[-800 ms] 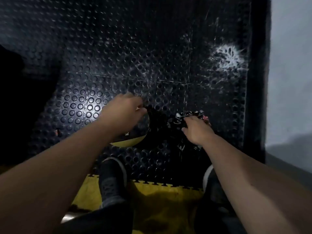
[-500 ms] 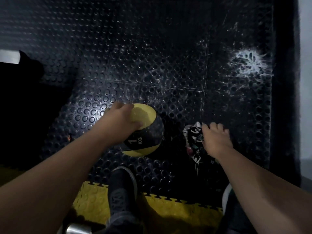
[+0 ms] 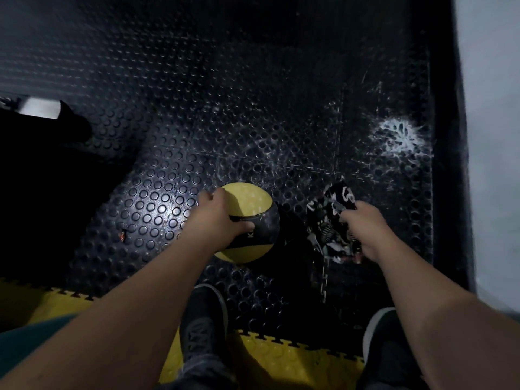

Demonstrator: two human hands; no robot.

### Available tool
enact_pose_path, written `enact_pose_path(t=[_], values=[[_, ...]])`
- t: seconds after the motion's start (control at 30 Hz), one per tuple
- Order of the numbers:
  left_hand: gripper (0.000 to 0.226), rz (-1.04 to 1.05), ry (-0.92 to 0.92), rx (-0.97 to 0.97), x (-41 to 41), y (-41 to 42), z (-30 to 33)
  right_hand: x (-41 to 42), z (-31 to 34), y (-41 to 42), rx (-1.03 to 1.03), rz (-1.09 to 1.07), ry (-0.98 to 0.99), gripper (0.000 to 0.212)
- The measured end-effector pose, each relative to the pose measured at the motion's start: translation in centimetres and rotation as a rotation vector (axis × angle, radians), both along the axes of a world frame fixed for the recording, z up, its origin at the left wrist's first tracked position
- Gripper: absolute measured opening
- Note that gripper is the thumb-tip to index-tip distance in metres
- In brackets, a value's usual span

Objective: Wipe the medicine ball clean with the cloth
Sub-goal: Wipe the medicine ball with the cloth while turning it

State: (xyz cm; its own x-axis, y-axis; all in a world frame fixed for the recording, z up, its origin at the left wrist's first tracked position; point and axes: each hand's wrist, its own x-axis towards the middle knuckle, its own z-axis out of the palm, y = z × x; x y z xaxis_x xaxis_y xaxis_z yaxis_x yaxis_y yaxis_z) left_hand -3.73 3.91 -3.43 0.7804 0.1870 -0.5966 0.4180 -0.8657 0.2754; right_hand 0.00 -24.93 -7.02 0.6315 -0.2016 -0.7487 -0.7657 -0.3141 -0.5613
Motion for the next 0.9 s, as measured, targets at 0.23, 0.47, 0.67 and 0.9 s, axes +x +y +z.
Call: enact_pose_path(t=[0.23,0.47,0.67,0.9], values=[[0.084,-0.059,0.029,-0.078,0.0,2.0,0.4,-4.5,3.7,4.1,0.303,-0.46,-0.133,0.013],[0.083,0.12,0.032,-0.135,-1.0,1.7,-0.9,-7.4,3.9,10.0,0.513,-0.563,-0.099,0.021],[0.094,0.331,0.047,-0.225,-0.3,2.3,-2.2,-6.9,3.3,12.4,0.332,-0.303,-0.297,0.019],[0.094,0.391,0.014,-0.315,-0.6,1.6,-4.1,-5.7,-0.7,14.5,-0.216,0.409,-0.448,0.023]])
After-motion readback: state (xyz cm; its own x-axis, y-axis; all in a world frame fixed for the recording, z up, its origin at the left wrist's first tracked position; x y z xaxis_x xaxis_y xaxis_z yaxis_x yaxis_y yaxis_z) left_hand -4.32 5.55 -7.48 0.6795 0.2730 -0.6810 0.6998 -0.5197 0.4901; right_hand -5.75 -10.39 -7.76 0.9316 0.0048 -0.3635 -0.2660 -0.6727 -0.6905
